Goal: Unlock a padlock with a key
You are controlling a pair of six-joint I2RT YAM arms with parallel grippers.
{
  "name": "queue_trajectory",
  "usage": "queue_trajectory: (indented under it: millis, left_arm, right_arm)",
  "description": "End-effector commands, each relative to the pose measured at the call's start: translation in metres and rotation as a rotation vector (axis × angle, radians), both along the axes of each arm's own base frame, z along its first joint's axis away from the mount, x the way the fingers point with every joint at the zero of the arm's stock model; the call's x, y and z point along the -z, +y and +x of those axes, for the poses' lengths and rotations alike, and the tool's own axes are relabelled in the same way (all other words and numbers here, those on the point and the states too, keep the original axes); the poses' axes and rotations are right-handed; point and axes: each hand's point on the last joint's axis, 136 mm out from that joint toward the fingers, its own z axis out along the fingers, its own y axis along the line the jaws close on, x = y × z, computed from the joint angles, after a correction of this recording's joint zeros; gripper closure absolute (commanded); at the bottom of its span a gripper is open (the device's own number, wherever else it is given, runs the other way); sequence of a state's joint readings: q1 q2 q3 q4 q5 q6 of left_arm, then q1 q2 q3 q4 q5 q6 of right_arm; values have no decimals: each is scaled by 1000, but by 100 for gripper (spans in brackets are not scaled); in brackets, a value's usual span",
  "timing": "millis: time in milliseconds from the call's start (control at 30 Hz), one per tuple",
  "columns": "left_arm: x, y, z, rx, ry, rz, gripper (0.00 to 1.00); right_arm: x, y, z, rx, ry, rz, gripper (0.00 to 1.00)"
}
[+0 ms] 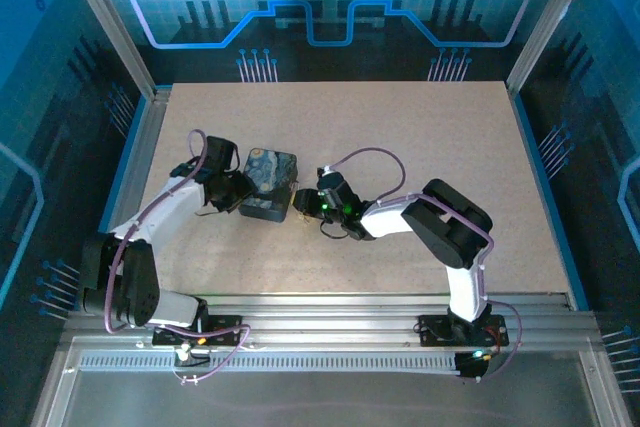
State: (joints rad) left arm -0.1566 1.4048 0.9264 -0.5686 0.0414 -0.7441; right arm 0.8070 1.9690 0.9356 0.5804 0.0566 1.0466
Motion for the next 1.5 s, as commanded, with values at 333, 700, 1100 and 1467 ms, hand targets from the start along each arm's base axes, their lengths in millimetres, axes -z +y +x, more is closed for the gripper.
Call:
queue_trajectory:
  millis: [333, 700, 1100, 1467]
  left_arm:
    - [-3, -1, -16, -1, 62, -5, 57]
    - [-61, -7, 17, 174, -92, 49, 49]
    - [-55, 62, 60, 158, -294, 329, 1]
    - [-14, 91, 63, 186, -667, 652, 1]
  right_arm:
    - [-8, -56, 52, 244, 16, -36, 75]
    - [2, -161, 35, 107, 105, -411, 15]
    - [-77, -266, 36, 35, -178, -767, 0]
    - [-52, -341, 30, 211, -393, -834, 0]
